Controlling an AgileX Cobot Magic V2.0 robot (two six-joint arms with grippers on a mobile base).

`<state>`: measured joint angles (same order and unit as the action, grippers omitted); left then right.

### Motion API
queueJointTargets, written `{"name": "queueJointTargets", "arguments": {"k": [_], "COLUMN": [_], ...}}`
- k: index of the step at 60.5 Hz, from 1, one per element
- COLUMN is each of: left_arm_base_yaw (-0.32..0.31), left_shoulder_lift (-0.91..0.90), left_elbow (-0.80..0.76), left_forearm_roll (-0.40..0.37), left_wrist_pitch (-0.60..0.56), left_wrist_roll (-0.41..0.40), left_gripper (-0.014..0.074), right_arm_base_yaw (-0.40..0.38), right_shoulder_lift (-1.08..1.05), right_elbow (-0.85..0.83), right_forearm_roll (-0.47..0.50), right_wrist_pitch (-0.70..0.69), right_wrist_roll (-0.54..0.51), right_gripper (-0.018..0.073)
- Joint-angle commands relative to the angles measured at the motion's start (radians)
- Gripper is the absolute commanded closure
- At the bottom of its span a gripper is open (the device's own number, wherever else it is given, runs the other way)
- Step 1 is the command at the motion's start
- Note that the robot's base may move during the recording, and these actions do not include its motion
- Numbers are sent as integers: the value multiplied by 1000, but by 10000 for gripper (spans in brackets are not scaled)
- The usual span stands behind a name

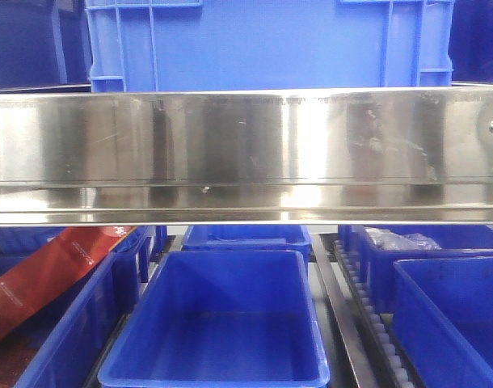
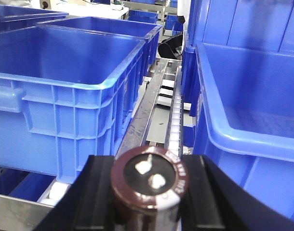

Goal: Place cylindrical capacitor in blue bin on shelf
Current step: 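Move the left gripper with the orange cylinder over a blue bin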

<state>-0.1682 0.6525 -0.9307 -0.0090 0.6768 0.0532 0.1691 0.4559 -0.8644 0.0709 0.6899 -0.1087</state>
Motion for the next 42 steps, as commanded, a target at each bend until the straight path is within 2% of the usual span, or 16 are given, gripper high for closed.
{"name": "queueJointTargets", "arguments": {"k": [1,10,14,20,23,28,35,42], "left_arm_base_yaw": [-7,-7,-7,-9,-30,-96,-245,-351], "left_shoulder_lift": [-3,-3,-2,47,94,183,354,535], "left_elbow": [1,1,-4,-60,-128,-261,-469,-656], "left_forearm_roll": [-4,-7,-6,-6,-16,-35,-33,-29], "left_wrist_pitch": [-22,-21,-31,-19,10,54,87,105], "left_wrist_roll": [-1,-1,-1,1,17,55,55,55], "left_gripper": [707,707,707,707,707,707,707,707], "right_arm_base_yaw": [2,2,2,2,2,2,2,2], "right_shoulder_lift": [-1,-1,-1,-1,-1,-1,-1,-1], "right_elbow": [3,3,3,3,3,3,3,3], "right_forearm_roll": [-5,-5,28,74,74,74,74,74], "right_wrist_pitch": [-25,-25,-25,-25,-25,-25,-25,-25], "right_wrist_roll": [-6,-6,-6,-6,-6,-6,-6,-6], "right_gripper": [721,721,721,721,721,721,721,721]}}
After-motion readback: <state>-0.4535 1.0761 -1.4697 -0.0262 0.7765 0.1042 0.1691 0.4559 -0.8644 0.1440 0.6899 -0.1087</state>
